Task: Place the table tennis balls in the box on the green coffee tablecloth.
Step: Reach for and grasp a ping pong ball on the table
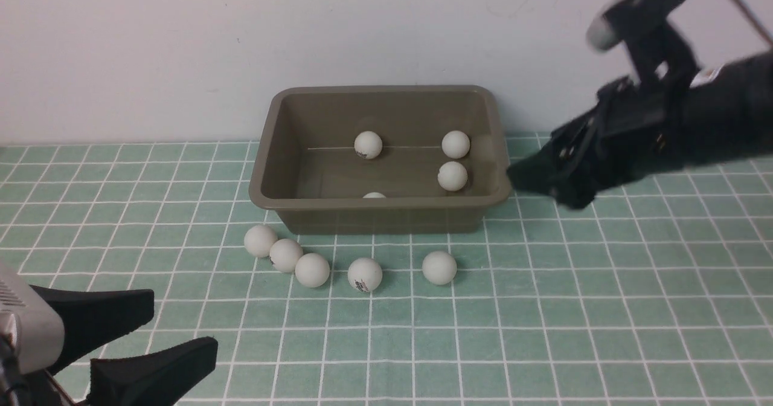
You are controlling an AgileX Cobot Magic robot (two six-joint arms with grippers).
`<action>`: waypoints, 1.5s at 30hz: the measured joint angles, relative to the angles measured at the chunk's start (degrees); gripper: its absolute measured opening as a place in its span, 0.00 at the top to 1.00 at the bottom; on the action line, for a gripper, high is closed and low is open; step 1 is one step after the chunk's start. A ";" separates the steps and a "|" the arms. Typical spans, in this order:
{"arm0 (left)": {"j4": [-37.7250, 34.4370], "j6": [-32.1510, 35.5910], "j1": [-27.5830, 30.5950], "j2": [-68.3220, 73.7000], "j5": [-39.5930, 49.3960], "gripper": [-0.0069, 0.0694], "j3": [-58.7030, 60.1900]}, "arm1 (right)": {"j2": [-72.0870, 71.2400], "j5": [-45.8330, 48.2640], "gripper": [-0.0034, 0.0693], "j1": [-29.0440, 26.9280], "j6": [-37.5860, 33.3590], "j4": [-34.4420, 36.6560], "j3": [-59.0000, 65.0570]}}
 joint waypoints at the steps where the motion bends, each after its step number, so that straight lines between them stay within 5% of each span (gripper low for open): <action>1: 0.00 0.00 0.00 0.00 0.00 0.21 0.00 | 0.68 -3.09 0.24 1.55 1.29 1.08 1.61; 11: -0.05 -1.24 0.00 0.00 0.00 0.21 0.00 | 12.88 -18.39 0.24 7.29 7.52 12.18 3.69; 38: -0.10 -1.29 0.00 0.00 0.44 0.21 0.00 | 30.32 -15.20 0.25 7.52 4.13 16.85 -10.74; 45: -0.10 -1.29 0.00 0.00 0.63 0.21 0.00 | 31.23 -14.88 0.47 7.52 5.24 16.63 -10.76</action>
